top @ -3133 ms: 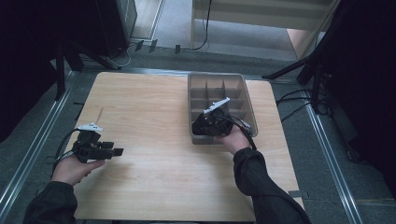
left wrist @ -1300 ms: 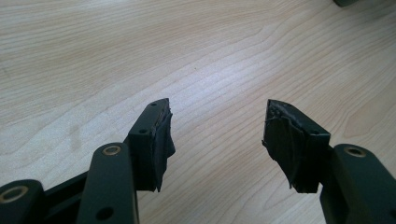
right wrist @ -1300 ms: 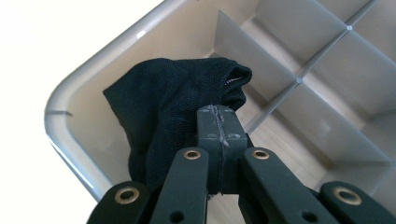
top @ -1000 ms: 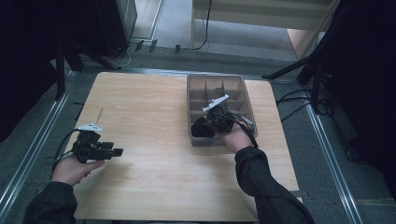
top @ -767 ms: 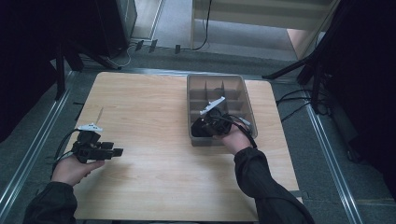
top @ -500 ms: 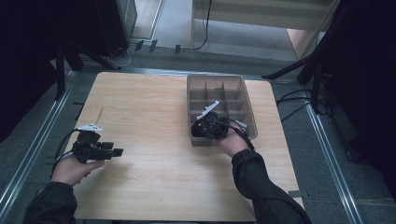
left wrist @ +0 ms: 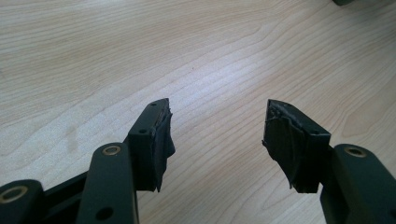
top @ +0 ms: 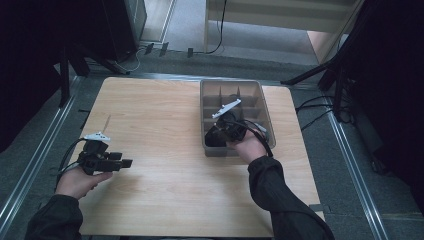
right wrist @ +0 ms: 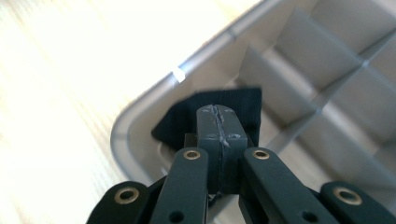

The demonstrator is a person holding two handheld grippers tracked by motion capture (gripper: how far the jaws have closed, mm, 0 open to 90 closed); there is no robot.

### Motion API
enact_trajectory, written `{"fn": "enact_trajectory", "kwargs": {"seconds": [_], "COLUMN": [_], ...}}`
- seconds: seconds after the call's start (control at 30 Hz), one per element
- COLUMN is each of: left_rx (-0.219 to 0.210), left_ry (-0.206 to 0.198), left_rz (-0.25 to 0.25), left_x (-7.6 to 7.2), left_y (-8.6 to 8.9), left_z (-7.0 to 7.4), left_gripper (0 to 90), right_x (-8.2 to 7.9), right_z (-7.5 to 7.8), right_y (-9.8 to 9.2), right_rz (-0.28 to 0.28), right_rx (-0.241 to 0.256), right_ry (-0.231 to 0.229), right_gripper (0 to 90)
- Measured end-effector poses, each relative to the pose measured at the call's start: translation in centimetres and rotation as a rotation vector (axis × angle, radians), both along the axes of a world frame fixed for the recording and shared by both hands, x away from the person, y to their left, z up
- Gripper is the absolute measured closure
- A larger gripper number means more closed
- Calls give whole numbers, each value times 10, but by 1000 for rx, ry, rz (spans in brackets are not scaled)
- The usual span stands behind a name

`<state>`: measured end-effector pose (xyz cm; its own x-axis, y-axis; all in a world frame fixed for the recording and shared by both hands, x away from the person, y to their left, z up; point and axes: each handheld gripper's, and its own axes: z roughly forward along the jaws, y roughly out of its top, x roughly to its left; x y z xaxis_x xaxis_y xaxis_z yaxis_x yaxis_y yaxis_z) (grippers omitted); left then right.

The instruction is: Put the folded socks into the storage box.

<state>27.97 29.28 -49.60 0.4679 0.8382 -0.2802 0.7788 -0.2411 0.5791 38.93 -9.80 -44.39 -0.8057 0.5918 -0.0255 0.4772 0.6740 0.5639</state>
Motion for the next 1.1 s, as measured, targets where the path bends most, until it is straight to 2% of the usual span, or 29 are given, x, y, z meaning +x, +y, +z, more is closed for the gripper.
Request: {"fn": "enact_trajectory", "kwargs": {"seconds": [0.17,0.37,0.43,0.6,0.7,0.8,1.1], "left_rx": [-5,-8,-10,-5,-3,-2,-2], "left_ry": [4,2,3,2,-1,2,1], "left_rz": [6,4,5,5,4,5,2], "left_x": [0,0,0,0,0,0,0], "left_y": [1,2,2,1,1,1,1], "left_z": [0,-1,-1,-1,0,-1,-1], "left_gripper": [406,406,406,406,406,406,406], "right_x": [10,21,21,18,15,12,10], "right_z": [1,-10,-14,-19,-21,-23,-28], "right_y": [12,22,24,19,14,13,10], "right_rz": [-18,-57,-59,-61,-61,-43,-35], "right_rx": [16,3,-20,-40,-30,-42,-53], "right_ry": [-15,-8,-12,-5,1,-3,50], "right_gripper": [896,895,896,896,897,897,898]}}
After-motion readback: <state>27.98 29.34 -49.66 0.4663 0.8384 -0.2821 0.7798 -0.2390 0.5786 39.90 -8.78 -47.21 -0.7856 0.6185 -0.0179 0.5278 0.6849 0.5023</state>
